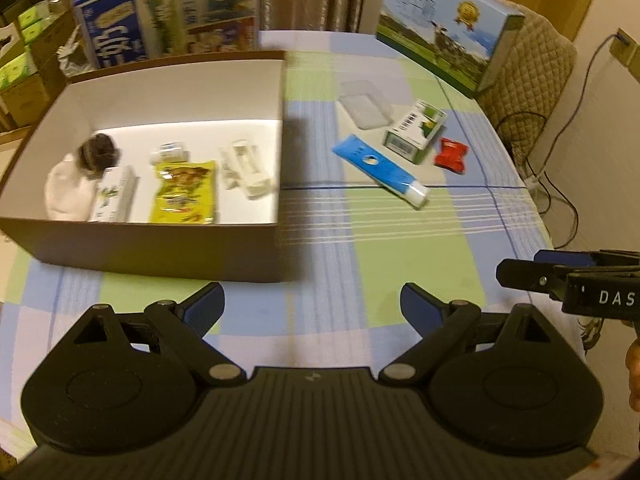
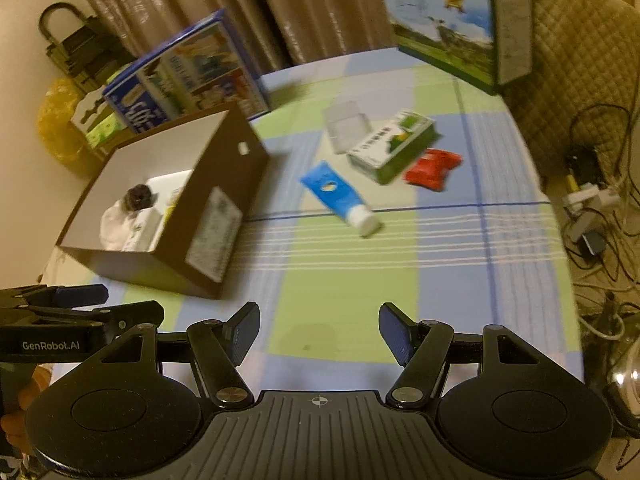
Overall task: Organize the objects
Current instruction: 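Move both tools toward the blue tube and red candy on the table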
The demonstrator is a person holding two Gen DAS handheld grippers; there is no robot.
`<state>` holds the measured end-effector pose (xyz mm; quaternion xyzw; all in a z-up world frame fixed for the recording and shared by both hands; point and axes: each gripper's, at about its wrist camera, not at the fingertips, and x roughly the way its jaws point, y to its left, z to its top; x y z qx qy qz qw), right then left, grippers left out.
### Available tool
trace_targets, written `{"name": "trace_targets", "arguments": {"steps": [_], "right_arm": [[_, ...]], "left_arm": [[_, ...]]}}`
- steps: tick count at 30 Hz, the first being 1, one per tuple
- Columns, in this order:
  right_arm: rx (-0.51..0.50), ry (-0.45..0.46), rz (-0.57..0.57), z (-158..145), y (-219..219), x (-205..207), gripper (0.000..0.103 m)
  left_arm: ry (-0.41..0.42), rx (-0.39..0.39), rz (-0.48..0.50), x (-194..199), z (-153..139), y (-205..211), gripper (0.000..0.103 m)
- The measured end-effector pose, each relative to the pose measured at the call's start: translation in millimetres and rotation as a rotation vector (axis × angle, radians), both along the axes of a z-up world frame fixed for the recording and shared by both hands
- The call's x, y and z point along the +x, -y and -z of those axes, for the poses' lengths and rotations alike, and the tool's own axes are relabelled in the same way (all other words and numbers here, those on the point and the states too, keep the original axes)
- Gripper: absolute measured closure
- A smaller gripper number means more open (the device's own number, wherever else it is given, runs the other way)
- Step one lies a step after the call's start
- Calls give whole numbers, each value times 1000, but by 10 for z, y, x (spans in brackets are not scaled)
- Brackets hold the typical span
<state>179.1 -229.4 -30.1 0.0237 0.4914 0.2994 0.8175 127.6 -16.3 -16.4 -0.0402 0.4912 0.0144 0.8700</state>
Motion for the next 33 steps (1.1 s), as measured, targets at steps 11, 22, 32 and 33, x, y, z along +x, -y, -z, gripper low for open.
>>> {"name": "trace_targets", "arguments": {"steps": [11,22,32,33], "right_arm": [[-29,-11,95,151,479,360,40],[-65,-19,183,310,737,737,40],[-78,-15,212,451,738,1072,40],[-80,-14,214,464,728,1108,40]], "left_arm": [[-14,-28,72,435,129,578,10],[-9,-17,65,1117,382,858,13],[-60,-9,21,1759,802,911,30],[-70,-7,17,1811,838,901,32]]}}
